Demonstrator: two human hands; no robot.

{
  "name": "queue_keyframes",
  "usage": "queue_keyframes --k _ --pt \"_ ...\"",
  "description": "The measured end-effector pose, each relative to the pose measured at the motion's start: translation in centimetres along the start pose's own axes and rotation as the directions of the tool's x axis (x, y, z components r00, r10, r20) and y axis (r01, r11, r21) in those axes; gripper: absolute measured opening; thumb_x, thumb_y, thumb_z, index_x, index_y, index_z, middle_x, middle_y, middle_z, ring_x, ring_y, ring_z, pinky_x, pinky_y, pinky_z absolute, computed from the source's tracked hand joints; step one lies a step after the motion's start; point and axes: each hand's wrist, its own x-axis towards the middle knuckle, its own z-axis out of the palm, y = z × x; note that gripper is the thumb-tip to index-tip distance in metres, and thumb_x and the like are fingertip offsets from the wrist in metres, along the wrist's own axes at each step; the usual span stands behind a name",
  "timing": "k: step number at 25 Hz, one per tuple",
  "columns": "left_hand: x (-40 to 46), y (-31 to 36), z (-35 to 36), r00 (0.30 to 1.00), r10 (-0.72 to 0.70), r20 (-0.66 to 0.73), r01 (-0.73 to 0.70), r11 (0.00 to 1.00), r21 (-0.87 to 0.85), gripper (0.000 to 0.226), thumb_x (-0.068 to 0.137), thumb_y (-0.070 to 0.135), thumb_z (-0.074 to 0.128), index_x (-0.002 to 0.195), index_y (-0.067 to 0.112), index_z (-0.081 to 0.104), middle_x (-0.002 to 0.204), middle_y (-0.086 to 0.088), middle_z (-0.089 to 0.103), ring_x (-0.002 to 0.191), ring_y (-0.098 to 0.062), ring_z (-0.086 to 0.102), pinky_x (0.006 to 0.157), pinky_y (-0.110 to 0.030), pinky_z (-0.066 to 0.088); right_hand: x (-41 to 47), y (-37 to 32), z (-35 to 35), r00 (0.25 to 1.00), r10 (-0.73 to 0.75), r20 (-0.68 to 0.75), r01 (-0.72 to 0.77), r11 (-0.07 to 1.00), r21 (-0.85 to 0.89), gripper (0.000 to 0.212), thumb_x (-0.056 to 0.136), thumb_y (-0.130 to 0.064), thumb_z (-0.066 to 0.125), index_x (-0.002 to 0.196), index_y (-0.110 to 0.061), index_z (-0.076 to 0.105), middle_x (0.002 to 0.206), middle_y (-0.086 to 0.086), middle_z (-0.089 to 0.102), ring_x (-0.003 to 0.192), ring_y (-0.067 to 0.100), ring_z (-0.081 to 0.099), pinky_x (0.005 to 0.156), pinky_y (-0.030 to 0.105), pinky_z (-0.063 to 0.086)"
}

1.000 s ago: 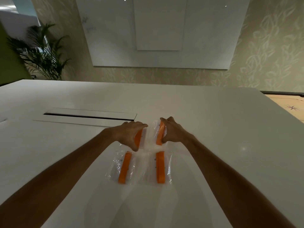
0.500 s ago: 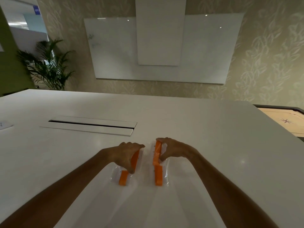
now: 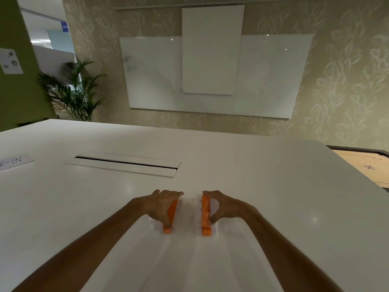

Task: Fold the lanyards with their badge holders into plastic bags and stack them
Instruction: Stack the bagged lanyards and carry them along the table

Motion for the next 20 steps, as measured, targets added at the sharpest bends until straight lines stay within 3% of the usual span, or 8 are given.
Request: queue_keyframes --k 6,9,13,16,18,20 --pt "-0.5 -0.9 1.3 0.991 -0.069 -0.116 0.045 0.979 -0.199 0.113 0.063 0.066 0.070 0.149 0.027 0.008 0.158 0.002 0.011 0.145 -0.019 0.011 0.118 -0.044 0.015 -1.0 0.0 0.4 0.971 0.103 -0.216 -0.067 0.984 0.167 0.095 0.073 -0.046 0.077 0.149 -0.025 0.024 0.153 0.005 0.029 0.137 0.024 0.035 0.109 0.039 0.037" --pt "-0.4 -1.6 2.4 0.947 -0.198 -0.251 0.090 0.918 -0.387 0.089 0.077 0.057 0.064 0.147 0.022 0.020 0.156 0.000 0.021 0.142 -0.020 0.021 0.115 -0.043 0.025 -1.6 0.0 1.3 0.917 0.248 -0.312 -0.165 0.948 0.271 0.086 0.078 -0.050 0.070 0.147 -0.019 0.030 0.146 0.009 0.041 0.131 0.025 0.044 0.105 0.036 0.041" --pt "-0.4 -1.9 3.7 0.858 -0.457 -0.236 0.257 0.779 -0.572 0.082 0.079 0.061 0.059 0.142 0.015 0.034 0.147 -0.007 0.040 0.131 -0.026 0.041 0.105 -0.038 0.038 -2.1 -0.4 2.5 0.843 0.428 -0.325 -0.262 0.856 0.446 0.079 0.077 -0.051 0.069 0.139 -0.011 0.040 0.129 0.009 0.057 0.104 0.025 0.063 0.083 0.035 0.056" --pt "-0.7 -1.3 4.0 0.792 -0.583 -0.180 0.378 0.700 -0.606 0.084 0.078 0.067 0.055 0.137 0.009 0.040 0.139 -0.012 0.049 0.123 -0.030 0.049 0.096 -0.038 0.044 -2.5 -1.1 3.1 0.827 0.454 -0.332 -0.250 0.825 0.507 0.054 0.077 -0.044 0.070 0.112 -0.004 0.057 0.100 0.009 0.063 0.081 0.026 0.068 0.072 0.038 0.057" --pt "-0.8 -1.2 4.0 0.754 -0.638 -0.158 0.413 0.647 -0.641 0.083 0.076 0.066 0.058 0.132 0.006 0.043 0.132 -0.013 0.053 0.117 -0.031 0.053 0.089 -0.038 0.049 -2.5 -1.6 3.4 0.829 0.447 -0.335 -0.270 0.846 0.460 0.043 0.073 -0.045 0.069 0.087 -0.007 0.058 0.086 0.008 0.065 0.072 0.026 0.068 0.071 0.039 0.059" --pt "-0.9 -1.1 3.9 0.736 -0.671 -0.094 0.426 0.566 -0.706 0.080 0.073 0.066 0.063 0.122 0.004 0.050 0.118 -0.014 0.059 0.102 -0.030 0.059 0.076 -0.037 0.055 -2.4 -2.0 3.7 0.832 0.445 -0.331 -0.285 0.855 0.434 0.039 0.071 -0.043 0.069 0.080 -0.007 0.057 0.077 0.006 0.064 0.068 0.026 0.068 0.069 0.037 0.059"
